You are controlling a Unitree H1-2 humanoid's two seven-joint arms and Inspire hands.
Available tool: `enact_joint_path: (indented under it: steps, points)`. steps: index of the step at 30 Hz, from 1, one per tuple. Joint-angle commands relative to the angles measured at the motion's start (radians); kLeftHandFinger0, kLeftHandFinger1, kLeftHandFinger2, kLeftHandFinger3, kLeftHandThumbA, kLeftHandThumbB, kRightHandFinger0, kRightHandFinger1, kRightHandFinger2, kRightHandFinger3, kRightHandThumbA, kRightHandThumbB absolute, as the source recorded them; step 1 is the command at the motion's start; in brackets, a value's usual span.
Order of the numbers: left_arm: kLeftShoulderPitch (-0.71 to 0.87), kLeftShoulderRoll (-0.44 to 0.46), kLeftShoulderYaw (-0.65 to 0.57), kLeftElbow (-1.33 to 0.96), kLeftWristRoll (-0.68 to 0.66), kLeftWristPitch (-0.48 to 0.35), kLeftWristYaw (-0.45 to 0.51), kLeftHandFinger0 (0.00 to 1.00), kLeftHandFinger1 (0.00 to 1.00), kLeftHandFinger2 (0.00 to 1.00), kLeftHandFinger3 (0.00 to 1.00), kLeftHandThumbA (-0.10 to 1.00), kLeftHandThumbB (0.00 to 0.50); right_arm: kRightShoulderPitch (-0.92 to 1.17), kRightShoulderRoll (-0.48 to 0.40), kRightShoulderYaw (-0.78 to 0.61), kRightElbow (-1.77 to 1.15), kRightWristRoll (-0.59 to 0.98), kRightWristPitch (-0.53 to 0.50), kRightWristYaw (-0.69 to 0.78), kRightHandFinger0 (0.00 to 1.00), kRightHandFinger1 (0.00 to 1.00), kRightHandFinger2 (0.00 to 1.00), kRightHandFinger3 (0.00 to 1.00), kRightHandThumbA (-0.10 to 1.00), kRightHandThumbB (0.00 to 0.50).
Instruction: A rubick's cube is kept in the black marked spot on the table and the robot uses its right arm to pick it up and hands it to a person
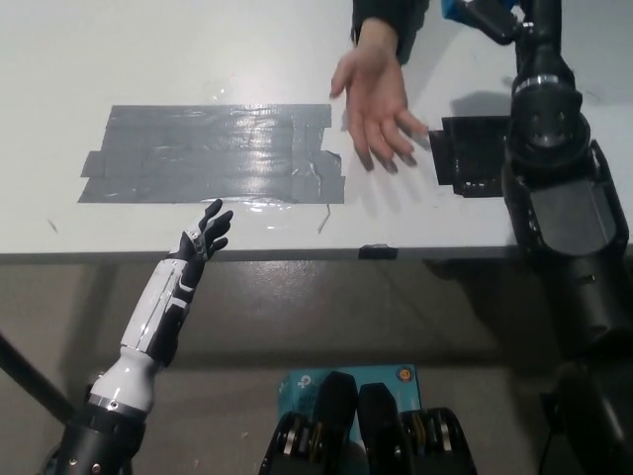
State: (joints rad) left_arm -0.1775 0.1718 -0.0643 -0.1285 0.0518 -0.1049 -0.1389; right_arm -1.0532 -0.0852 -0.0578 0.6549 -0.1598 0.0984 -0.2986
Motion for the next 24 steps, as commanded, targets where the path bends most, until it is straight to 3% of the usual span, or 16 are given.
enact_joint_path:
  steps: [1,10,13,19,21,24]
  points:
    - [-0.015,-0.007,0.002,-0.023,-0.003,0.001,0.001,1.00,1.00,1.00,1.00,1.00,0.131,-0.132,-0.013,0.014,0.070,-0.005,-0.038,0.001,0.00,0.50,0.88,0.87,-0.10,0.172]
    - [-0.023,-0.011,-0.005,-0.028,-0.003,0.007,-0.002,1.00,1.00,1.00,1.00,1.00,0.115,-0.248,0.013,0.021,0.356,0.008,-0.100,-0.016,0.03,0.51,0.91,0.91,-0.10,0.183]
    - [-0.026,-0.010,-0.005,-0.031,-0.009,0.017,-0.007,1.00,1.00,1.00,1.00,1.00,0.119,-0.294,0.019,0.059,0.473,-0.024,-0.142,-0.034,0.00,0.46,0.91,0.88,-0.10,0.197]
    - [-0.026,-0.015,-0.003,-0.026,-0.003,0.004,-0.001,1.00,1.00,1.00,1.00,1.00,0.111,-0.338,0.034,0.120,0.644,-0.044,-0.183,-0.052,0.05,0.54,0.98,0.85,-0.10,0.235]
    - [-0.028,-0.014,-0.002,-0.022,0.000,-0.002,0.000,1.00,1.00,1.00,1.00,1.00,0.103,-0.329,0.040,0.144,0.685,-0.051,-0.211,-0.054,0.00,0.50,0.95,0.81,-0.10,0.218]
    - [-0.033,-0.014,-0.002,-0.024,0.001,0.001,-0.001,1.00,1.00,1.00,1.00,1.00,0.102,-0.320,0.051,0.170,0.715,-0.055,-0.215,-0.046,0.02,0.51,0.95,0.84,-0.10,0.209]
